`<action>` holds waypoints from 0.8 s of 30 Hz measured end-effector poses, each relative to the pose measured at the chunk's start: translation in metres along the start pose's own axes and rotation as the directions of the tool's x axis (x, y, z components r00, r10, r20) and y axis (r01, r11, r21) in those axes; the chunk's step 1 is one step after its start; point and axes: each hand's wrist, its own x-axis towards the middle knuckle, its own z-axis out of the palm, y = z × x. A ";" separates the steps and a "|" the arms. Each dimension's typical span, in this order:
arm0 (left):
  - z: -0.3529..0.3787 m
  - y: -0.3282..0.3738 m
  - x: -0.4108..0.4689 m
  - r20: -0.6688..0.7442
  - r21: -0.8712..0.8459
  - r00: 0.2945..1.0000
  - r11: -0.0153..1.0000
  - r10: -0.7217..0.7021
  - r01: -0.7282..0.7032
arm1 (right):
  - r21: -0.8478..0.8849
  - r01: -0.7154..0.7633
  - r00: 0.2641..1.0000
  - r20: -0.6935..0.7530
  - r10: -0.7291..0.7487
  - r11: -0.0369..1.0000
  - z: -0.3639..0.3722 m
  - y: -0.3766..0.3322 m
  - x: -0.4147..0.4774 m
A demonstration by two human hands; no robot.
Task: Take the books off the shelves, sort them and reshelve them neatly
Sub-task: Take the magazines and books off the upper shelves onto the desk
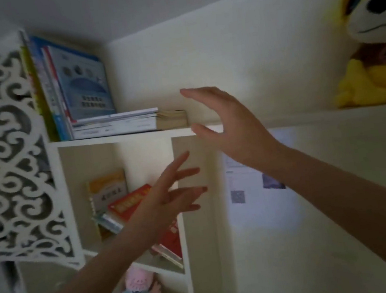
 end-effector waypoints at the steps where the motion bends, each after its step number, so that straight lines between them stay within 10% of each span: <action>1: -0.012 0.008 0.002 -0.052 0.012 0.998 1.000 0.021 -0.020 | -0.007 -0.043 0.998 0.036 0.043 0.999 0.010 0.002 0.019; 8: -0.097 0.039 0.032 -0.370 0.054 0.929 0.998 0.010 0.011 | -0.042 -0.218 0.901 0.375 0.217 0.975 0.079 0.022 0.108; 17: -0.116 0.041 0.041 -0.369 -0.025 0.906 0.977 -0.207 0.213 | -0.021 -0.243 0.840 0.495 0.221 0.970 0.098 0.054 0.143; 24: -0.102 0.056 0.022 -0.448 -0.002 0.856 0.958 -0.257 0.287 | -0.123 -0.020 0.865 0.496 0.079 0.992 0.103 0.052 0.138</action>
